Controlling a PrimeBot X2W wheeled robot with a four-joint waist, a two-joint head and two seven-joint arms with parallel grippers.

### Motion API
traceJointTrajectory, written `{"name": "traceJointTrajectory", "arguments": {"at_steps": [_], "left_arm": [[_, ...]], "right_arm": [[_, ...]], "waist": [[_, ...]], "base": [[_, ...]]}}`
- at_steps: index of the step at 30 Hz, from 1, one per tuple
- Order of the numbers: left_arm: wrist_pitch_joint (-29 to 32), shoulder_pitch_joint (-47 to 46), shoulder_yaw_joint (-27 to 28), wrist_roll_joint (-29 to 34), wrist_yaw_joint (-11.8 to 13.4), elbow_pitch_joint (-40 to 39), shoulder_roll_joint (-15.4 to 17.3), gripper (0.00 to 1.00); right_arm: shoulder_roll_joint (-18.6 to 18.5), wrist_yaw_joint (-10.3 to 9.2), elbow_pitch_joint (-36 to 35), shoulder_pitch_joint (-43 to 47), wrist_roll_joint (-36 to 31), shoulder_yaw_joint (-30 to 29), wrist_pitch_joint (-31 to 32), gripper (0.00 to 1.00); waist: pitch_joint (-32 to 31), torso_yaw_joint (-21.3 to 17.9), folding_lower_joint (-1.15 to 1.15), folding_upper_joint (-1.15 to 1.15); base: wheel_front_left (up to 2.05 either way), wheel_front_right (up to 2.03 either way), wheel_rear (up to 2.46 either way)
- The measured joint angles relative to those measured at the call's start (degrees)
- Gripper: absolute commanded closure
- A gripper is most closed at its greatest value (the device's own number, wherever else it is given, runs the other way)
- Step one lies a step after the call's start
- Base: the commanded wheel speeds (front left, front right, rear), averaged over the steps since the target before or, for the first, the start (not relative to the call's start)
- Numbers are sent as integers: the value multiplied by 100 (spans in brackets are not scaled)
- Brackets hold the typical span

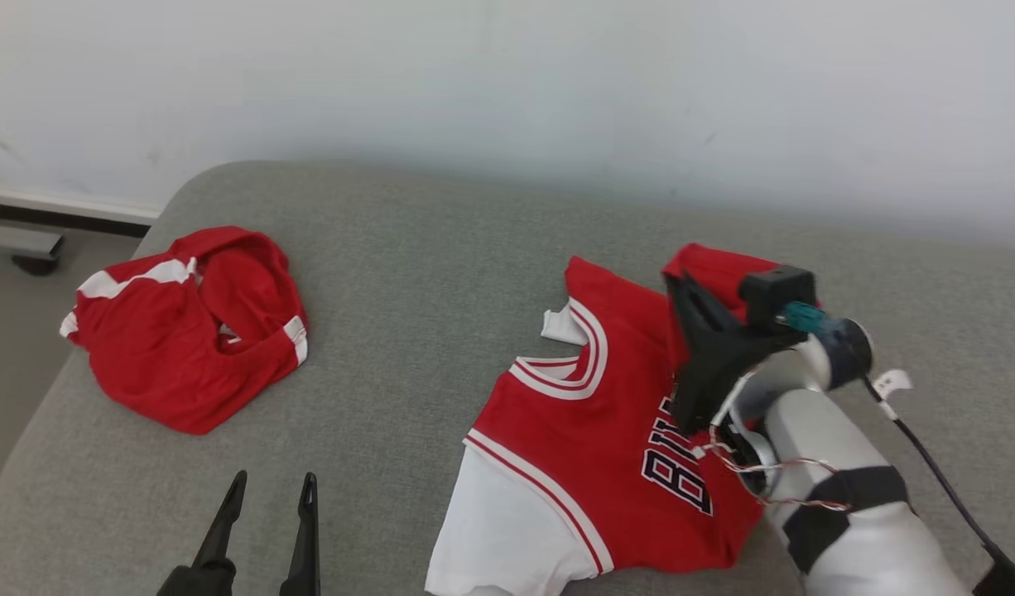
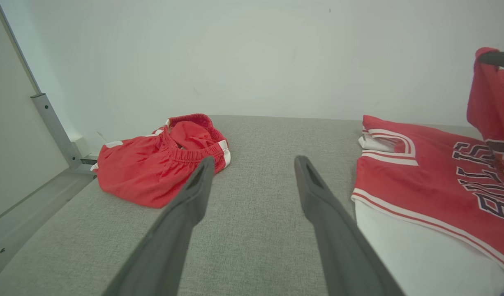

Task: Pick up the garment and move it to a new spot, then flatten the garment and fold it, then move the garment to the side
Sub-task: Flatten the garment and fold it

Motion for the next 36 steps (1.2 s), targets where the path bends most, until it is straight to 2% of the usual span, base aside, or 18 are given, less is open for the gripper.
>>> {"name": "traceJointTrajectory", "arguments": {"at_steps": [2, 3, 4, 5, 8, 12, 17, 20, 25, 28, 31, 36], "left_arm": [[0, -72, -27, -2, -2, 53, -7, 0], [0, -114, -48, -2, -4, 81, -12, 0], [0, -140, -73, -4, -9, 101, -16, 0], [0, -153, -87, -9, -9, 115, -21, 0], [0, -191, -81, -16, -12, 152, -30, 0], [0, -180, 52, -21, -30, 156, -31, 0], [0, -147, 113, -13, -38, 148, -32, 0], [0, -147, 110, 8, -46, 93, -37, 0], [0, -137, 169, 49, -46, 21, -45, 0], [0, -114, 205, 49, -52, -2, -42, 0], [0, -112, 202, 52, -53, -22, -45, 0], [0, -112, 166, 89, -54, -44, -48, 0]], "right_arm": [[93, 0, 419, -255, 18, 226, -181, 100], [107, 0, 647, -365, 30, 319, -204, 68], [123, 0, 873, -452, 38, 374, -288, 31], [132, 0, 1065, -515, 66, 414, -387, 0], [132, 0, 1523, -664, 170, 573, -603, 0], [115, 0, 1801, -865, 375, 768, -893, 0], [-22, 0, 1705, -900, 721, 1025, -1103, 0], [-291, 0, 1468, -813, 916, 1059, -1155, 0], [-794, 0, 988, -287, 1178, 787, -1180, 0], [-971, 0, 746, 57, 1243, 488, -1191, 0], [-1034, 0, 730, 435, 1243, 282, -1191, 0], [-903, 0, 803, 766, 1248, 155, -1192, 0]], "waist": [[33, 80, 0, 0], [48, 119, 0, 0], [62, 158, 0, 1], [74, 194, 0, 0], [101, 273, 0, 0], [112, 202, 0, 0], [90, -32, 0, 0], [73, -167, 0, 0], [54, -342, 0, 0], [74, -425, 0, 0], [113, -452, 0, 1], [139, -396, 0, 0]], "base": [[0, 0, 0], [0, 0, 0], [0, 0, 0], [0, 0, 0], [0, 0, 0], [0, 0, 0], [0, 0, 0], [0, 0, 0], [0, 0, 0], [0, 0, 0], [0, 0, 0], [0, 0, 0]]}}
